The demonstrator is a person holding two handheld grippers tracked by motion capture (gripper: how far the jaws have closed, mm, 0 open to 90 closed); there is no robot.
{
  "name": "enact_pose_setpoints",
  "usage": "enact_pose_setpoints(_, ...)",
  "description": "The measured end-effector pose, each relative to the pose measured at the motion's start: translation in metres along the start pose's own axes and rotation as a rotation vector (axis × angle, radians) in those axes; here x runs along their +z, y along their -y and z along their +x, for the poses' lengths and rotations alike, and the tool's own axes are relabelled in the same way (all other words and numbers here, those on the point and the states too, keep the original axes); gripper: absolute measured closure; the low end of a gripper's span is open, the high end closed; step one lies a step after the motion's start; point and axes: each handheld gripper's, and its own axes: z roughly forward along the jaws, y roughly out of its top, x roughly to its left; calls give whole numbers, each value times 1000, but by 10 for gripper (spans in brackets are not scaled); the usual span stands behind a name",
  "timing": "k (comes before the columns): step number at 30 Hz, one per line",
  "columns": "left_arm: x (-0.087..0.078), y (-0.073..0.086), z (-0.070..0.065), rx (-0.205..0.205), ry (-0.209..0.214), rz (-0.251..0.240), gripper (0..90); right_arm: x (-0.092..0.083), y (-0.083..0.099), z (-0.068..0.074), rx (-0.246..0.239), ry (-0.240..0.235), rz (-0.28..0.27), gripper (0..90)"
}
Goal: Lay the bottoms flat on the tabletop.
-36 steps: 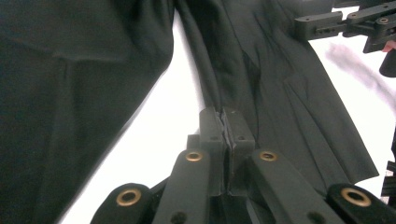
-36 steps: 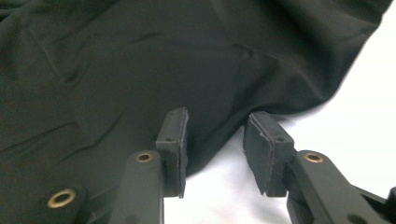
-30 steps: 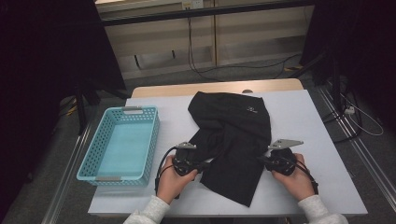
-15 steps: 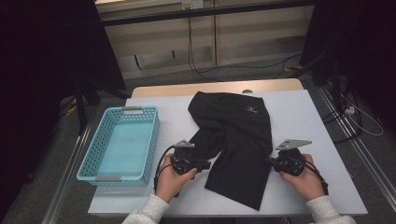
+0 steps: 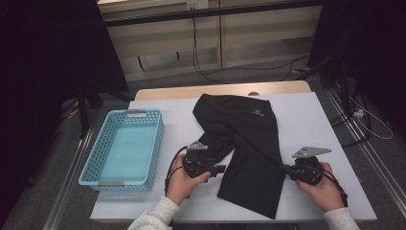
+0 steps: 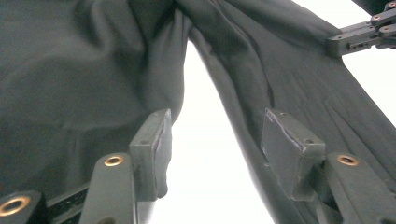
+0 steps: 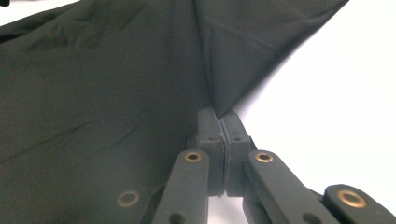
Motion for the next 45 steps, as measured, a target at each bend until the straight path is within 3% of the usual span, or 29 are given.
enact_pose_setpoints(4, 3, -2, -4, 27, 6, -10, 452, 0, 1, 0, 2, 16, -2, 845)
enact_pose_setpoints(9, 2, -5, -6, 45, 24, -24, 553, -4, 1, -2, 20, 76, -54, 571)
enact_pose_setpoints(13, 2, -6, -10, 72, 23, -4, 713, -5, 2, -3, 55, 87, -82, 409)
enact_pose_setpoints(16, 5, -7, -15, 101, 38, 1, 769, -4, 2, -1, 32, 89, -69, 375)
enact_pose_setpoints(21, 15, -7, -20, 161, 23, 16, 739, -5, 2, 4, -5, 95, -72, 317)
enact_pose_setpoints(25, 26, -3, -22, 221, -29, 50, 724, -6, 4, 5, -9, 93, -73, 307)
enact_pose_setpoints(27, 28, -5, -24, 231, -33, 52, 733, -7, 5, 6, -8, 93, -74, 306)
enact_pose_setpoints(37, 33, -9, -32, 190, -40, 70, 891, -10, 13, 4, 8, 111, -69, 315)
enact_pose_setpoints(41, 26, -14, -29, 107, 23, 40, 897, -12, 15, 4, 6, 128, -67, 322)
enact_pose_setpoints(45, 12, -21, -25, 62, 56, 0, 897, -13, 16, 6, 7, 115, -71, 333)
